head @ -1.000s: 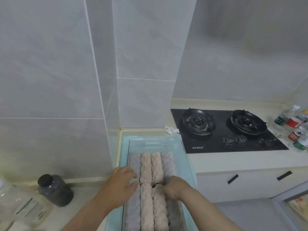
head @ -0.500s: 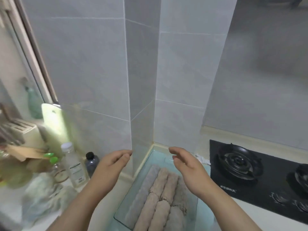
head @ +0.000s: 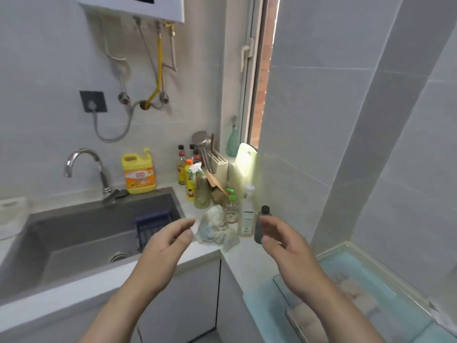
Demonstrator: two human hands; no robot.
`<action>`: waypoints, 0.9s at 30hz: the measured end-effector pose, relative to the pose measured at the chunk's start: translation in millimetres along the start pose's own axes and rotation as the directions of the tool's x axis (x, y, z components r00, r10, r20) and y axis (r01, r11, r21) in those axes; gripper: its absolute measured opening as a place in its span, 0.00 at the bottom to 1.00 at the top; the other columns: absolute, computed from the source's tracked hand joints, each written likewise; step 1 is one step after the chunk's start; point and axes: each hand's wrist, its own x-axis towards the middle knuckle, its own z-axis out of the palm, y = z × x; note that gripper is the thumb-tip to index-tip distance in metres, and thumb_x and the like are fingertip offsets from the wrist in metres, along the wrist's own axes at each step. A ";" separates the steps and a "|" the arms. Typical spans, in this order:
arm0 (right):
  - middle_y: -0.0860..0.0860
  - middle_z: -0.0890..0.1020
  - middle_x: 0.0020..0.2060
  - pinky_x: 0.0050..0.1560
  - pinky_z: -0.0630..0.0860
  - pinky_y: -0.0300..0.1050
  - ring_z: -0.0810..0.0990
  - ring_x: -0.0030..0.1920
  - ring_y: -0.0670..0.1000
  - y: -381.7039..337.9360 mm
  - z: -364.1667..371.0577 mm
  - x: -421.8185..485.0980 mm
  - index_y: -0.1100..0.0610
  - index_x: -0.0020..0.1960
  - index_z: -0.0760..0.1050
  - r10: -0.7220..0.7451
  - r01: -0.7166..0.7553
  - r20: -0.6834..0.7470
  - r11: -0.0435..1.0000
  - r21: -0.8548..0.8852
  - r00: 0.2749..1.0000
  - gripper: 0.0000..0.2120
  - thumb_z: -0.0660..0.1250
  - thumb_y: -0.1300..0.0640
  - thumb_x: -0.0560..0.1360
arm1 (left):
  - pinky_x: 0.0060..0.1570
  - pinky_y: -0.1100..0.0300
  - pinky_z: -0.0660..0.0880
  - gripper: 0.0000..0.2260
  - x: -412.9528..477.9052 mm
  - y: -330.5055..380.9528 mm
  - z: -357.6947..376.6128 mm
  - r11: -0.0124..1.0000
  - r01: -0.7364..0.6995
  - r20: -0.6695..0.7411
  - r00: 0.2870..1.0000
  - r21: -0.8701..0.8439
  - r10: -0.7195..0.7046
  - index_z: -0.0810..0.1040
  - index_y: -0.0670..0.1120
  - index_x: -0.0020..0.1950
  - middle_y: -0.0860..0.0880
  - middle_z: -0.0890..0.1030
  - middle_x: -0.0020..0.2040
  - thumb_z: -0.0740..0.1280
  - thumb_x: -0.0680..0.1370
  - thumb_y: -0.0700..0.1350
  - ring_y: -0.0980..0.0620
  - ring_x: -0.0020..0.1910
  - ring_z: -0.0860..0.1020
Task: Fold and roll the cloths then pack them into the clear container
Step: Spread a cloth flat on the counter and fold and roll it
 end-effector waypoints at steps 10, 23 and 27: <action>0.39 0.79 0.57 0.57 0.71 0.33 0.75 0.60 0.37 -63.9 167.9 -6.8 0.39 0.57 0.74 -0.143 0.124 0.331 0.989 0.076 0.933 0.17 0.64 0.61 0.79 | 0.61 0.59 0.71 0.09 -105.7 -16.5 -186.4 0.987 0.162 -0.405 0.901 -0.015 -0.154 0.78 0.58 0.57 0.58 0.80 0.58 0.65 0.79 0.49 0.58 0.60 0.77; 0.38 0.78 0.58 0.54 0.70 0.27 0.74 0.59 0.33 -162.5 447.1 -86.4 0.38 0.58 0.72 -0.240 0.191 0.644 0.971 0.147 0.727 0.16 0.63 0.60 0.79 | 0.65 0.52 0.71 0.24 -268.1 -69.1 -434.5 0.970 0.233 -0.693 0.688 -0.070 -0.215 0.80 0.55 0.56 0.58 0.82 0.55 0.66 0.64 0.63 0.60 0.60 0.77; 0.37 0.78 0.59 0.54 0.71 0.28 0.74 0.57 0.31 -177.0 506.0 -103.6 0.40 0.59 0.73 -0.237 0.158 0.670 0.971 0.177 0.703 0.15 0.63 0.59 0.79 | 0.60 0.58 0.71 0.14 -303.3 -85.3 -487.0 0.963 0.261 -0.746 0.627 -0.071 -0.225 0.80 0.58 0.53 0.59 0.83 0.53 0.66 0.69 0.58 0.56 0.59 0.78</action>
